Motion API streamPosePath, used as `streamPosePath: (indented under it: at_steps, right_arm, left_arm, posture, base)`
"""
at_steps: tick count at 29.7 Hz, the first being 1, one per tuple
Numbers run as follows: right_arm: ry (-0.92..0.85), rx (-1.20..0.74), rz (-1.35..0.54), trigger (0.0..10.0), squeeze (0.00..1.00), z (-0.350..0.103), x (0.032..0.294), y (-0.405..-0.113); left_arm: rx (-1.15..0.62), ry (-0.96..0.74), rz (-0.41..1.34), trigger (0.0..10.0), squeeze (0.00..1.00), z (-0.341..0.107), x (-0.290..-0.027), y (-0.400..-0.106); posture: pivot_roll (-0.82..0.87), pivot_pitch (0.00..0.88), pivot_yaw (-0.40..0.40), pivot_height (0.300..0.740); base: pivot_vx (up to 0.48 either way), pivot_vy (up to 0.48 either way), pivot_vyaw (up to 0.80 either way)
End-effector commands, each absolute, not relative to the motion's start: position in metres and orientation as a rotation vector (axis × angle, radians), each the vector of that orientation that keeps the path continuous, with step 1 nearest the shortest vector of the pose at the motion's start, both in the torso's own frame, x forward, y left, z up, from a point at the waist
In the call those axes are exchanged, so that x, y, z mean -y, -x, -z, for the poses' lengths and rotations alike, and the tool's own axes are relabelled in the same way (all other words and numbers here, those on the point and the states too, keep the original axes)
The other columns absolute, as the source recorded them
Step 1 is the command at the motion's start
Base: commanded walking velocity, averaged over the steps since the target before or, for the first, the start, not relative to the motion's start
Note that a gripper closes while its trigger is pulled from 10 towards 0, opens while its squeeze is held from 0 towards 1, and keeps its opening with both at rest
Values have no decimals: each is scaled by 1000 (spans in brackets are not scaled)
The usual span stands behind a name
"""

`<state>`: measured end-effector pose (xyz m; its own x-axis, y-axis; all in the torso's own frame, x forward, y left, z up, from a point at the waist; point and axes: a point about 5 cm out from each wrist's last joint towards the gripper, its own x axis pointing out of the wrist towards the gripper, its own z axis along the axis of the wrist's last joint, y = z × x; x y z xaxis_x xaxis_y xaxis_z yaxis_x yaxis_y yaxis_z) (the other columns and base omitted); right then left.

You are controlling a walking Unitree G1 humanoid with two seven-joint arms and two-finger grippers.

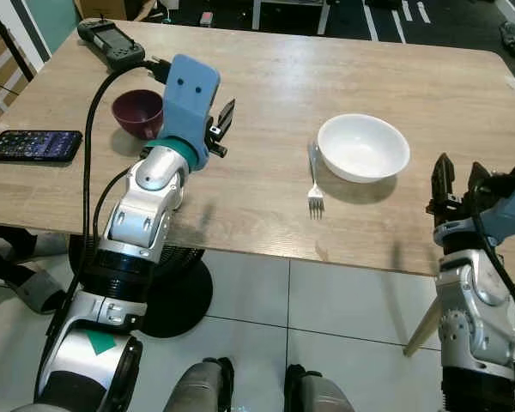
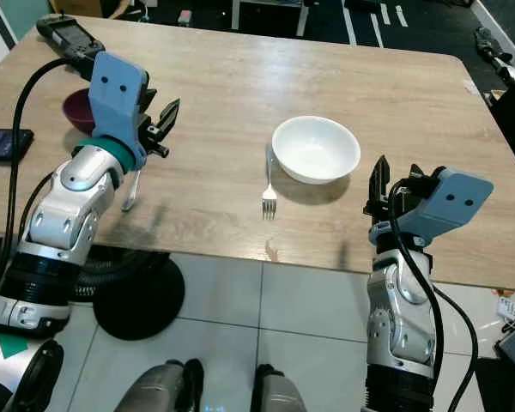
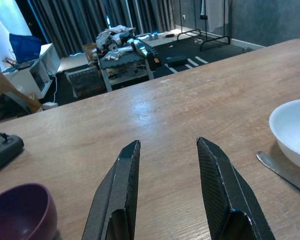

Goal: Setting the table

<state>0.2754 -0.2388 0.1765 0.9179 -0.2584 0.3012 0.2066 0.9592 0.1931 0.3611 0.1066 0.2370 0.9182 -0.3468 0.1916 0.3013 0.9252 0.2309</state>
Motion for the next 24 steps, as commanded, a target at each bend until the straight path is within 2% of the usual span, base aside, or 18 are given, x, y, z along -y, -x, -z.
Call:
streamPosePath:
  at_steps: [1,3,24]
  right_arm:
    - [-166,314,277,10000,0,-168,244,-271]
    - [-167,316,280,10000,0,-168,244,-270]
    - [-158,332,260,10000,0,-172,241,-269]
  left_arm:
    - [213,-222,339,10000,0,-229,-107,-363]
    - [216,-222,336,10000,0,-230,-107,-364]
    - [230,-207,352,10000,0,-226,-98,-368]
  posture:
    - [84,0,63,740]
    - [82,0,63,740]
    - [71,0,54,740]
  base:
    - [0,0,0]
    - [0,0,-238]
    - [0,0,-800]
